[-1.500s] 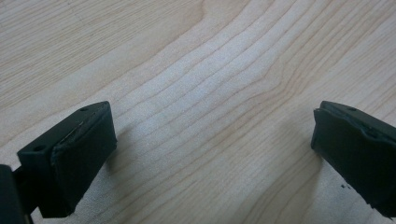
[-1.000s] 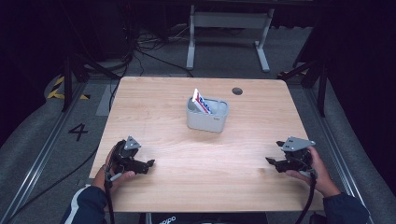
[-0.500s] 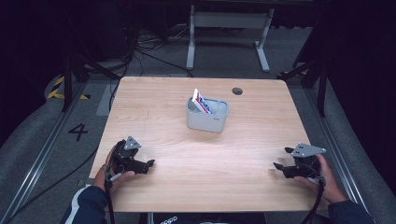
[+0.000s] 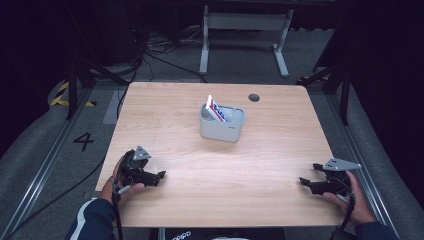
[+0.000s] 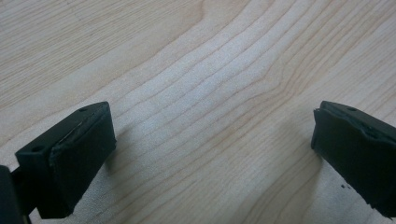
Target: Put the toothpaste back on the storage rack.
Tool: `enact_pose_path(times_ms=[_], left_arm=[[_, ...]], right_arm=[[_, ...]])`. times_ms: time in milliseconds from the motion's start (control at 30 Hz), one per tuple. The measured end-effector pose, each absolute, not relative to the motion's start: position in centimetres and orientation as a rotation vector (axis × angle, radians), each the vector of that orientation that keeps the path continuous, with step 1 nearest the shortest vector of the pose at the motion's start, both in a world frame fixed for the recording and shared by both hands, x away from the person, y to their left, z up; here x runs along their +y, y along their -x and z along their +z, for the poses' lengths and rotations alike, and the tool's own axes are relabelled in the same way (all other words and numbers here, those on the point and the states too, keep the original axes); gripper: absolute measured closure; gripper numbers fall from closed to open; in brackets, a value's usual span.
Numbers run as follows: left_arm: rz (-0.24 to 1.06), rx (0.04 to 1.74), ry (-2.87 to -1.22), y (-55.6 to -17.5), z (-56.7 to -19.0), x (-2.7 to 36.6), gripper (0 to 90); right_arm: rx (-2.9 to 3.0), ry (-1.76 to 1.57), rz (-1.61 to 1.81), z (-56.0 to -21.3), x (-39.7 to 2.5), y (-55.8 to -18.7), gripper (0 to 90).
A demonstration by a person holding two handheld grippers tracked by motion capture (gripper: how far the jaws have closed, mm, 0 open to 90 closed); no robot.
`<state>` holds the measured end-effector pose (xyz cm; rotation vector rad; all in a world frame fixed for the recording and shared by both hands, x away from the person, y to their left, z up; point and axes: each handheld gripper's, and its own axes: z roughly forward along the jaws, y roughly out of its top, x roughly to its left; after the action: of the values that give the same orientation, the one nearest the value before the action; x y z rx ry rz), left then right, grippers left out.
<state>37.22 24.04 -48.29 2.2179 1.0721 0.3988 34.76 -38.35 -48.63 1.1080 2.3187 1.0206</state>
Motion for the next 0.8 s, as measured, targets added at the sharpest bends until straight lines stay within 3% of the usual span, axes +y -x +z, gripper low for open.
enact_pose_path(times_ms=[800], left_arm=[[0.403, 1.081, -2.211, -37.17, -48.30, 23.99, 0.2]], right_arm=[[2.311, -1.169, 1.019, -48.69, -38.51, -34.82, 15.1]])
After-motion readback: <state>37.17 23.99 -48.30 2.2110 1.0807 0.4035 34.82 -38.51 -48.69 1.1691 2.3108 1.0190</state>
